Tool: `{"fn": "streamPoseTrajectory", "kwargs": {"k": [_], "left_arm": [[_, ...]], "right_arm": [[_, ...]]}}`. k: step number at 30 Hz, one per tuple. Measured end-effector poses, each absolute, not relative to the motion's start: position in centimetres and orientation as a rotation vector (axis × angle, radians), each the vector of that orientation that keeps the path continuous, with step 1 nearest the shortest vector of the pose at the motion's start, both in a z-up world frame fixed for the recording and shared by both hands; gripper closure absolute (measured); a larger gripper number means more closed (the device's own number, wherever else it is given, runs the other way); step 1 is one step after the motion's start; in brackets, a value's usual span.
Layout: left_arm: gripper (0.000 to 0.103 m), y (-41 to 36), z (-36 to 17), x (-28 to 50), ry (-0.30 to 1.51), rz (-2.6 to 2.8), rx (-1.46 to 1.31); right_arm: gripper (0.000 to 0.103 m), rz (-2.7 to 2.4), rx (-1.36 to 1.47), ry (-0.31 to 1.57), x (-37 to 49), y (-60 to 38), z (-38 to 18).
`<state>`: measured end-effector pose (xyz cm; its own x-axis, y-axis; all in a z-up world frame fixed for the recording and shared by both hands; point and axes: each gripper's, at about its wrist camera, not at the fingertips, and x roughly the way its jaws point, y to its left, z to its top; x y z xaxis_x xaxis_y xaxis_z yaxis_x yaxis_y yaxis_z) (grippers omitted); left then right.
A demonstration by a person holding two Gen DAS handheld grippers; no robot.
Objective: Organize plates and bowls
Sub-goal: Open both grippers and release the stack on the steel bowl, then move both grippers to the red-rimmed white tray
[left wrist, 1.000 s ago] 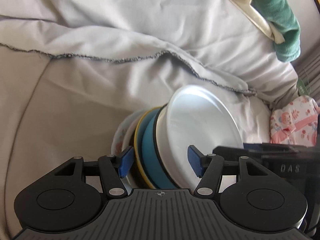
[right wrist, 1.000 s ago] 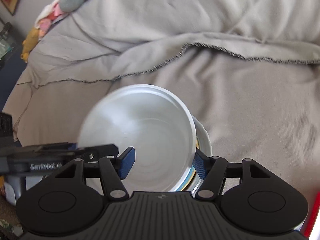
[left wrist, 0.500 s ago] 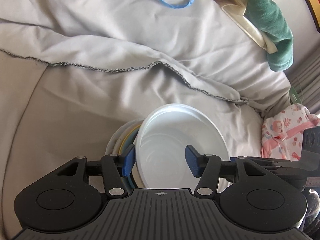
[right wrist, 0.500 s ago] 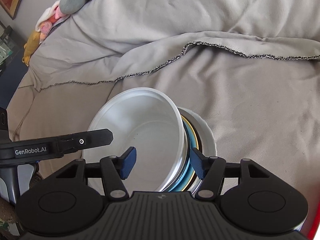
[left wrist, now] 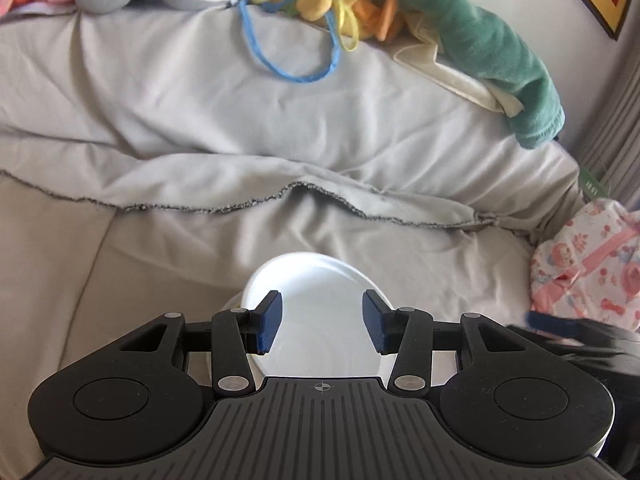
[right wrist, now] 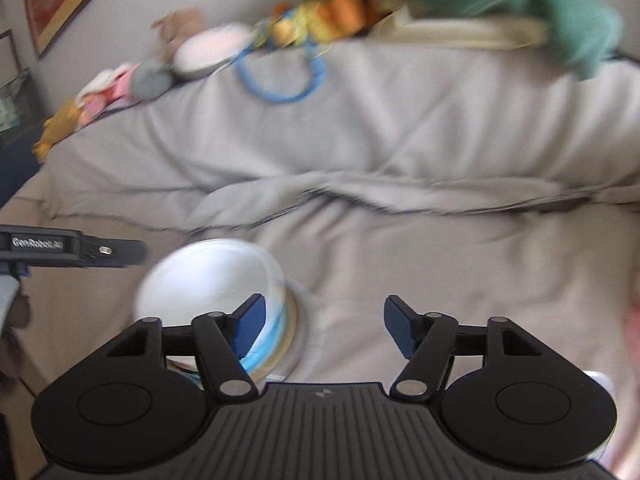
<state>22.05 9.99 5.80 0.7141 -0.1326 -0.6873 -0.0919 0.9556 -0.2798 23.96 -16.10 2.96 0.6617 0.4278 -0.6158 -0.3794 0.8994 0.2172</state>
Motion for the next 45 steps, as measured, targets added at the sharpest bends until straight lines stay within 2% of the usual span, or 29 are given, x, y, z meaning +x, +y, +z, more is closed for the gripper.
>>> {"fn": "streamPoseTrajectory", "kwargs": {"k": [5,12,18,21,30,38,41,45], "left_arm": [[0.059,10.7,3.7,21.7,0.844,0.038,-0.373],[0.06,13.3,2.3,21.2,0.855,0.092,-0.421],[0.076,14.6,0.4,21.6,0.902,0.03,-0.518],[0.077,15.0,-0.5,21.6,0.912,0.024,-0.541],[0.077,14.6,0.3,20.9,0.874,0.05,-0.515],[0.076,8.2,5.3,20.1,0.71,-0.019,-0.399],[0.076,3.1,4.0,22.1,0.784,-0.164,-0.385],[0.076,-4.4,-0.4,24.6,0.925,-0.327,-0.39]], "right_arm": [[0.035,0.414,0.171,0.727,23.8,-20.3,2.6],[0.037,0.541,0.271,0.86,27.3,-14.1,-0.2],[0.052,0.567,0.223,0.946,28.9,-8.0,-1.4],[0.055,0.566,0.205,0.95,28.7,-6.6,-1.2],[0.055,0.587,0.166,0.911,27.7,-6.6,0.0],[0.055,0.477,0.079,0.778,25.5,-12.0,1.8],[0.055,0.408,0.074,0.763,25.1,-15.9,1.1],[0.054,0.292,0.07,0.772,24.5,-22.0,-0.9]]}}
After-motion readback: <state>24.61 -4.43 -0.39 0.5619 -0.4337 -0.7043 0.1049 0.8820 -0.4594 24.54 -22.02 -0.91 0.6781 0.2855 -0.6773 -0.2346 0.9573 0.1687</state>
